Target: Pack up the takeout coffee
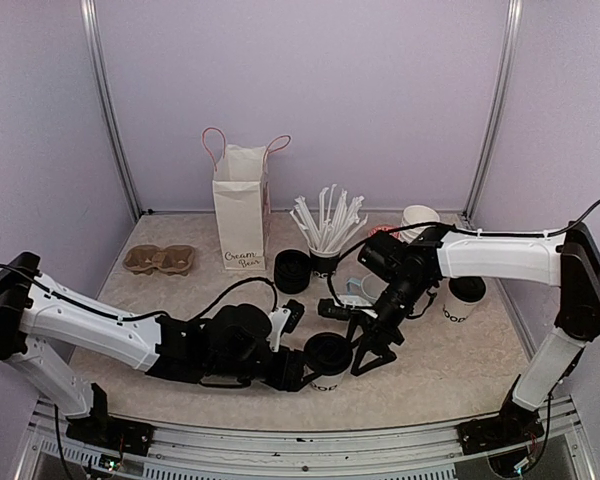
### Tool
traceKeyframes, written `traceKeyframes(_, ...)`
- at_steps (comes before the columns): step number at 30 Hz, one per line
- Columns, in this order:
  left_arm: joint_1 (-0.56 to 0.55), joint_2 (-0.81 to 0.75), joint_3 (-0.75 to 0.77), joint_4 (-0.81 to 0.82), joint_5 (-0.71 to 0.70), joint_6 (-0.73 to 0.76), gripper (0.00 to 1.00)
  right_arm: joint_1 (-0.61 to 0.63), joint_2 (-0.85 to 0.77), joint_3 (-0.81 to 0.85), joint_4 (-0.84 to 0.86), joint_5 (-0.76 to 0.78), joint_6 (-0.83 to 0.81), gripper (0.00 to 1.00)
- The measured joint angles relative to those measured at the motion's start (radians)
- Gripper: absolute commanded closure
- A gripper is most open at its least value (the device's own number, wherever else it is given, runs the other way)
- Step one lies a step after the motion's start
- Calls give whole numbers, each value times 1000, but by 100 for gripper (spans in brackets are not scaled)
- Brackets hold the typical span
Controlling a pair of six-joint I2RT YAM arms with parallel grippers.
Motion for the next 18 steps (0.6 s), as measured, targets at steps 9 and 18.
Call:
traceKeyframes(9,82,-20,0,-42,-7,13,44,55,-25,-67,-42,-14,-33,36)
traceKeyframes(18,100,-60,-3,-102,-27,25,39,62,-49,-74,-98,10,-66,39)
